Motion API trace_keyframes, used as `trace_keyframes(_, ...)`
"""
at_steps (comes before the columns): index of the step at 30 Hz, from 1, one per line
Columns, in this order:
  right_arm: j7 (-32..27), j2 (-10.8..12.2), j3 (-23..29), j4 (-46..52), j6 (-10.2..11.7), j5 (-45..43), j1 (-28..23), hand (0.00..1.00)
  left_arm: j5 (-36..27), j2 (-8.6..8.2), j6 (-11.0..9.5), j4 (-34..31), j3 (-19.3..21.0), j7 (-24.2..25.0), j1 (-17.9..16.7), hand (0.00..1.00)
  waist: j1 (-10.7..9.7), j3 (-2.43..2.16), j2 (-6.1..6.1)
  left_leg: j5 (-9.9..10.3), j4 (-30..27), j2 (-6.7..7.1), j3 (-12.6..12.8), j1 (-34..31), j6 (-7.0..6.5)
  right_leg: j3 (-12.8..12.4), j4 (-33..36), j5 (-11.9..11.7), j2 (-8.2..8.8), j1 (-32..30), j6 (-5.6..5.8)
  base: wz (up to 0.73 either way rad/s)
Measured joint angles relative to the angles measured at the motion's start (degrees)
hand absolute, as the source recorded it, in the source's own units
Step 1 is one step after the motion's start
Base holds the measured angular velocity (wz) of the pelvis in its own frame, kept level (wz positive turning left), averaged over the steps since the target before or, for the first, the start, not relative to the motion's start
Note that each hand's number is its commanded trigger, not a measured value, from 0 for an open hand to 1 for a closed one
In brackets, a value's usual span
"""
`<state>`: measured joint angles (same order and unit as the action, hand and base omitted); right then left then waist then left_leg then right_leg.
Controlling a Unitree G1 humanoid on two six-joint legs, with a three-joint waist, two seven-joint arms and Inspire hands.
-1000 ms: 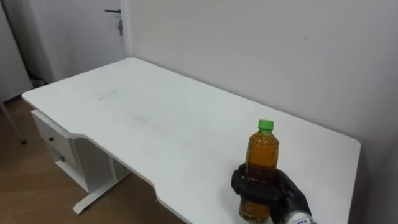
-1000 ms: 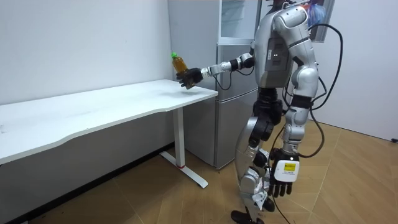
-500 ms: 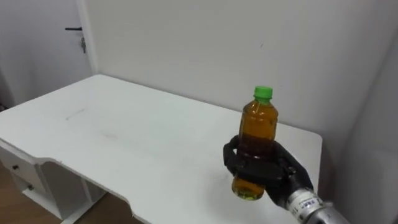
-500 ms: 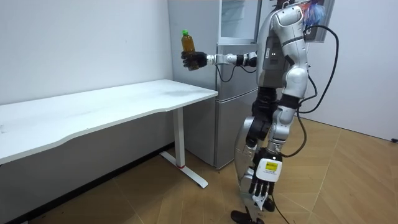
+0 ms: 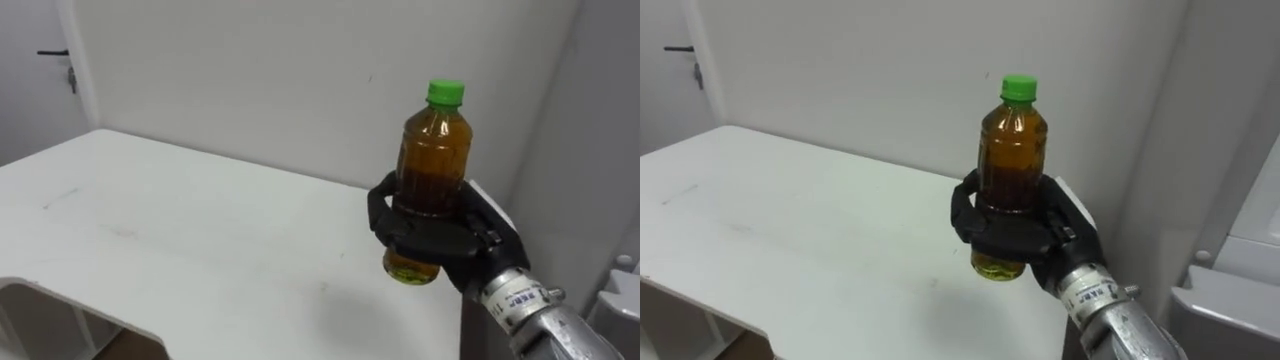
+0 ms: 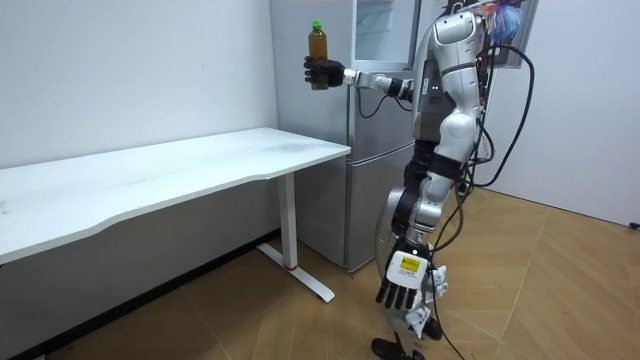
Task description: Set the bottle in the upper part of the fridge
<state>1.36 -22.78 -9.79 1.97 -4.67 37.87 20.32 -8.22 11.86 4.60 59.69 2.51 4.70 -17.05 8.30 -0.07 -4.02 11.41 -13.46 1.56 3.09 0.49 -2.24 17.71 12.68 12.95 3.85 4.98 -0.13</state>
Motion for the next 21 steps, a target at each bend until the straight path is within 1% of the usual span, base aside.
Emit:
trace_keyframes(1,-0.6,0.0,1.2,1.3,-1.1,0.0,0.0,1.00,0.0,-0.01,0.0,0.0,0.8,0.4,-0.1,0.00,-0.2,0.00,0.00,0.0,0.0,0.00,0.0,-0.1,-0.02,-0.1,0.0,0.0,-0.22,-0.1,0.01,0.00)
trace_keyframes(3,-1.2,-0.1,3.6,3.2,-2.0,0.0,0.2,1.00,0.0,-0.09,0.1,0.0,2.0,1.0,-0.2,0.00,-0.6,-0.01,0.01,0.0,0.0,-0.01,0.0,-0.1,-0.05,-0.3,0.0,0.0,-0.30,-0.2,0.00,0.00)
trace_keyframes(4,-1.8,0.2,4.6,4.7,-2.3,0.7,0.5,1.00,0.0,-0.09,0.1,0.1,2.3,1.1,-0.2,0.00,-0.8,-0.01,0.05,0.0,0.1,-0.02,0.0,-0.1,-0.05,-0.4,0.0,0.0,-0.34,-0.2,-0.01,0.00)
trace_keyframes(8,-1.6,-0.2,6.3,8.3,-2.4,0.0,0.7,1.00,0.0,-0.08,0.1,0.5,2.4,1.1,-0.2,0.00,-0.9,0.01,0.14,0.0,0.2,0.03,0.1,0.1,-0.05,-0.5,-0.1,-0.1,-0.36,0.0,0.00,0.00)
trace_keyframes(11,-1.7,-0.3,7.1,9.3,-2.4,-0.2,1.2,1.00,0.0,-0.07,0.2,1.2,2.4,1.1,-0.2,0.00,-1.8,0.00,0.20,0.0,0.2,0.05,0.3,0.1,-0.04,-0.5,-0.1,-0.1,-0.35,0.0,0.01,0.01)
trace_keyframes(14,-2.4,-2.4,7.2,10.1,-3.0,-0.7,1.1,1.00,-0.1,-0.04,0.3,2.8,2.4,0.9,0.0,0.00,-2.5,-0.07,0.49,0.0,0.4,-0.08,1.0,0.4,-0.04,-0.8,-0.1,-0.1,-0.38,0.0,0.01,-0.08)
trace_keyframes(16,-2.7,-2.7,7.5,10.1,-3.0,-0.7,1.1,1.00,-0.1,-0.03,0.3,3.7,2.5,0.4,0.0,0.00,-3.1,-0.07,0.50,0.0,0.6,-0.31,1.6,0.7,-0.03,-1.7,0.0,-0.1,-0.59,-0.1,-0.08,-0.14)
trace_keyframes(17,-2.7,-2.8,7.6,10.1,-3.0,-0.7,1.2,1.00,-0.1,-0.03,0.3,3.9,2.5,0.4,0.1,0.00,-3.3,-0.08,0.48,0.0,0.7,-0.40,1.6,0.8,-0.02,-1.9,0.0,-0.1,-0.65,-0.1,-0.13,-0.15)
trace_keyframes(19,-3.3,-3.4,9.0,10.1,-3.0,-0.7,1.1,1.00,-0.2,0.01,0.4,4.4,3.6,0.3,0.4,0.00,-4.5,-0.15,0.33,0.1,0.7,-0.65,2.0,0.8,0.02,-2.0,0.0,-0.3,-0.77,-0.2,-0.28,-0.10)
trace_keyframes(21,-3.6,-3.5,10.4,10.3,-3.0,-0.6,1.1,1.00,-0.2,-0.02,0.4,4.5,3.8,0.3,0.9,0.00,-5.0,-0.17,0.27,0.1,0.7,-0.85,2.6,1.0,0.08,-2.4,0.0,-0.3,-0.75,-0.3,-0.37,-0.12)
